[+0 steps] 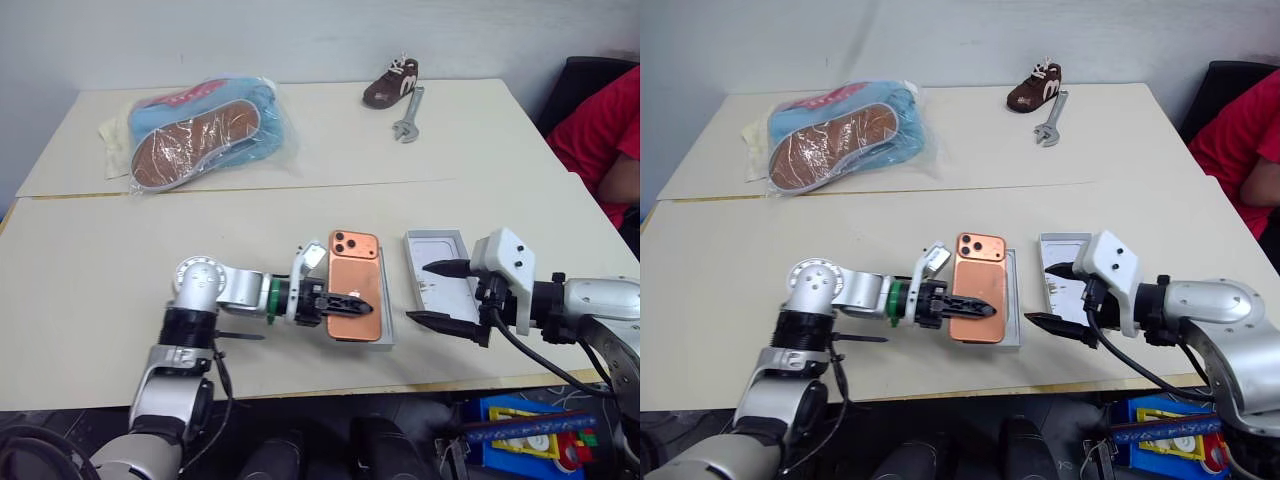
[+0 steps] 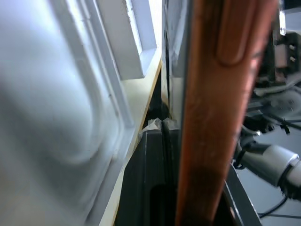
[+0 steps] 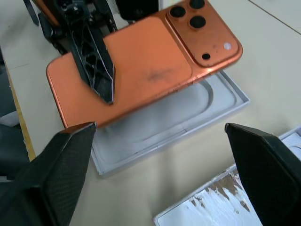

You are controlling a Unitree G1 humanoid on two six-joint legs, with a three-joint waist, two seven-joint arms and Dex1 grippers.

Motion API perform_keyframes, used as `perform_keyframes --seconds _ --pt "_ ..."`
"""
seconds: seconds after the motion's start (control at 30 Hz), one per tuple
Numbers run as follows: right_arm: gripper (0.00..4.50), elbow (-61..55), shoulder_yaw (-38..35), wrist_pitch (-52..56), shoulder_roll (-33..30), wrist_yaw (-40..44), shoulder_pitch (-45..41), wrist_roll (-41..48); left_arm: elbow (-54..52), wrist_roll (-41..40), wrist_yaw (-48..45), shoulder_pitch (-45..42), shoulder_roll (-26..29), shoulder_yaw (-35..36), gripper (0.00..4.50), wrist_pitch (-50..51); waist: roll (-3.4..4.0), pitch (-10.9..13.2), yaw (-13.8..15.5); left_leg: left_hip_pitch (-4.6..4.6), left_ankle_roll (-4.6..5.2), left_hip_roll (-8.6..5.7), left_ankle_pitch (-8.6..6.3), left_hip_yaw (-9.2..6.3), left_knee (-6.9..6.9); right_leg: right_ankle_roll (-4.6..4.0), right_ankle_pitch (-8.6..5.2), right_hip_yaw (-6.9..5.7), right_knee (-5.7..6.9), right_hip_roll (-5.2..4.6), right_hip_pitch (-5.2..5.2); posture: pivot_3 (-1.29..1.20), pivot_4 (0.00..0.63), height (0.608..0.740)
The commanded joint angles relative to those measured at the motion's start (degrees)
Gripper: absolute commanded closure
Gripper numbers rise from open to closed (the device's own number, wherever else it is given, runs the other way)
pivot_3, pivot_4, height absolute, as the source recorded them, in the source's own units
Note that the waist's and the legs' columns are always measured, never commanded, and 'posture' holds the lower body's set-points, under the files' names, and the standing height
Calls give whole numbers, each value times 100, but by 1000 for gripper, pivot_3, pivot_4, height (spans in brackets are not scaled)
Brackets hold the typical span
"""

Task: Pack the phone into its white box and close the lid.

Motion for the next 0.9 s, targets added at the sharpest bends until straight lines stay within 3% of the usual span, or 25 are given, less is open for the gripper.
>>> perform_keyframes --seconds 0.03,0.2,0.33,0.57,0.7,0.9 --pt "0 -316 -229 5 -28 -382 51 177 142 267 374 -162 -183 271 4396 1 -1 1 9 1 -2 1 1 1 0 0 0 1 1 0 0 0 150 740" --pt "0 -323 -311 -50 -76 -746 232 246 -87 545 614 -144 -420 396 4396 1 -4 2 38 2 -2 0 0 1 0 0 0 2 1 1 -1 0 150 740" --pt "0 -312 -293 -78 -87 -890 261 327 35 595 489 -263 -419 372 3203 1 -4 3 145 3 -2 -2 0 4 2 0 0 1 0 1 -2 0 150 740" --pt "0 -285 -154 -157 5 -1159 286 494 -137 -25 -309 -489 160 -246 1176 1 -5 3 147 7 -2 -1 0 8 0 0 0 1 3 1 -2 0 150 740" --pt "0 -289 -143 -136 49 -1307 263 632 -219 209 -706 -651 316 -649 49 1 -5 3 148 7 -2 -2 0 8 -1 0 0 1 2 1 -2 0 150 740" --pt "0 -290 -129 -168 80 -1495 295 740 -522 850 -1297 -774 345 -1178 49 -134 -5 3 151 7 -2 -2 0 7 -3 0 0 0 0 1 -2 0 150 740"
